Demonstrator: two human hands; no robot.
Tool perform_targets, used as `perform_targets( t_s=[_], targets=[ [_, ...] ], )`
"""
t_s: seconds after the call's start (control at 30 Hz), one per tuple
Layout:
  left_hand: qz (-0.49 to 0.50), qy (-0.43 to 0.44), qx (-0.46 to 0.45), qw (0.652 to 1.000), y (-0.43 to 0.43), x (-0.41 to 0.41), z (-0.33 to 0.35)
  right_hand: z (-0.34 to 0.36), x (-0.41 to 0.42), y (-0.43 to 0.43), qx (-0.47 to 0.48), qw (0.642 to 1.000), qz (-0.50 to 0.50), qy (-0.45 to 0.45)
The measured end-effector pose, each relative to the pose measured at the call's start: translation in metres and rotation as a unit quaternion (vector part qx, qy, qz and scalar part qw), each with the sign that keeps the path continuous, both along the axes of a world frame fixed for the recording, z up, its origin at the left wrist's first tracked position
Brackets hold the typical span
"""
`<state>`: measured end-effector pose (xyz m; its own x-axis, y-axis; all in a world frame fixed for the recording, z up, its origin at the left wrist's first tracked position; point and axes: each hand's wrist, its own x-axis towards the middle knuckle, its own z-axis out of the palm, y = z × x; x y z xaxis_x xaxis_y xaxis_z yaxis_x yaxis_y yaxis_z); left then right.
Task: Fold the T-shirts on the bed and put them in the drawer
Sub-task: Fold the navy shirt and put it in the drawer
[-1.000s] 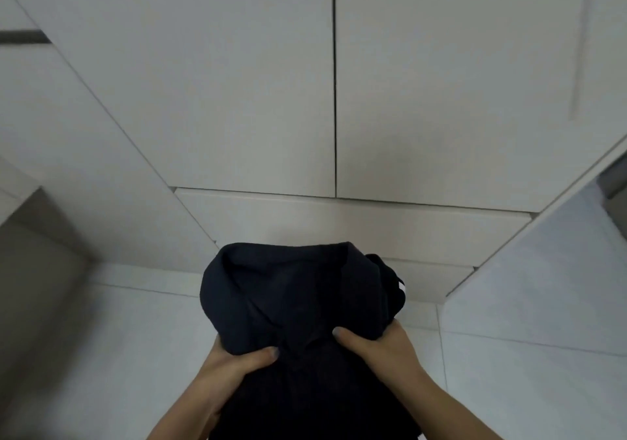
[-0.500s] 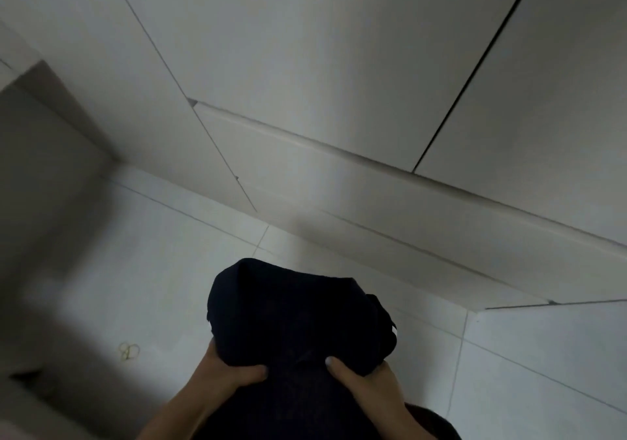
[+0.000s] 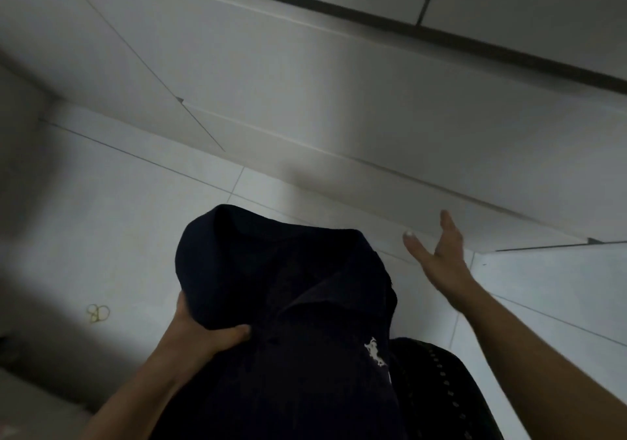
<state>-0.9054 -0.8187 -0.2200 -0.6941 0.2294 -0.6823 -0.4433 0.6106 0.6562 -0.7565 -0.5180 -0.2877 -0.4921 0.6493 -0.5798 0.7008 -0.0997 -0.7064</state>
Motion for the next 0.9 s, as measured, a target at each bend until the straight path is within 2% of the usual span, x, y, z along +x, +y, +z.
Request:
perform_targets(
  t_s=[0.07, 0.13, 0.33, 0.47, 0.6, 0.7, 0.77, 0.9],
  targets=[
    [-0.007, 0.005, -0.004, 1.000, 0.003, -0.002, 0.000, -0.029, -0.003, 0.031, 0.089, 0.993, 0.070, -0.026],
    [-0.013, 0.006, -0.010, 1.000, 0.005, -0.004, 0.000, -0.058, -0.006, 0.051, 0.117, 0.983, 0.127, -0.060],
    [-0.007, 0.007, -0.006, 1.000, 0.010, -0.008, -0.009, -0.099, -0.008, 0.071, 0.219, 0.947, 0.198, -0.130],
    [-0.010, 0.015, -0.024, 1.000, 0.015, -0.007, -0.012, -0.109, -0.002, 0.068, 0.273, 0.935, 0.170, -0.151],
    [-0.015, 0.017, -0.031, 0.999, 0.015, -0.003, -0.013, -0.109, -0.002, 0.075, 0.293, 0.919, 0.205, -0.168],
    [-0.013, 0.012, -0.030, 0.999, 0.016, 0.000, -0.010, -0.110, -0.003, 0.076, 0.346, 0.908, 0.172, -0.163],
    [-0.015, 0.014, -0.029, 0.999, 0.015, 0.001, -0.011, -0.112, -0.005, 0.077, 0.343, 0.904, 0.179, -0.181],
    [-0.015, 0.007, -0.028, 0.999, 0.013, 0.005, -0.008, -0.114, -0.009, 0.083, 0.272, 0.918, 0.195, -0.211]
  ],
)
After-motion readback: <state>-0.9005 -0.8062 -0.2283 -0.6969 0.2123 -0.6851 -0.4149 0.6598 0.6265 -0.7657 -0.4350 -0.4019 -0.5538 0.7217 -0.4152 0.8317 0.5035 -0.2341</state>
